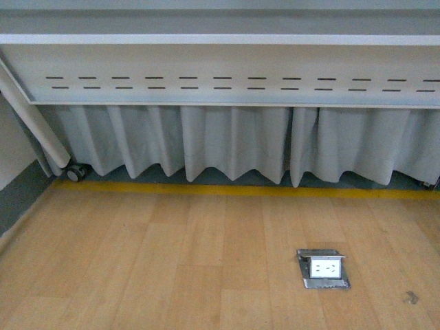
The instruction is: Open oven
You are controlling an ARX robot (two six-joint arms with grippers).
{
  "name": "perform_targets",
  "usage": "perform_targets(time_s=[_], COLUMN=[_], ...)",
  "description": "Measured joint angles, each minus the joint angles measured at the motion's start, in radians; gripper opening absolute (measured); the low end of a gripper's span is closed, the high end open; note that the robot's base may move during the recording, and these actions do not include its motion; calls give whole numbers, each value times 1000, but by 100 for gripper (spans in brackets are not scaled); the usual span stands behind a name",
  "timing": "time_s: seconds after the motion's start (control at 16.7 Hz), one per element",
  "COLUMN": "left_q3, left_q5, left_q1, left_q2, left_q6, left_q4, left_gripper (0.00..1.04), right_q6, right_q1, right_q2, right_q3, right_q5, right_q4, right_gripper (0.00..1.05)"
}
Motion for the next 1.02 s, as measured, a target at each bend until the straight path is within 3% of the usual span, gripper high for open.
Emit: perform_targets(time_s=[1.02], left_q3=[0], left_q5=[0], left_q1=[0], left_q2=[0], left_q6=[0], left_q4=[0], left_gripper=[98], right_q6=[0], right_q1=[0], right_q2=[0], right_q3=[0], right_q5=[0], right_q4=[0], right_gripper=[98])
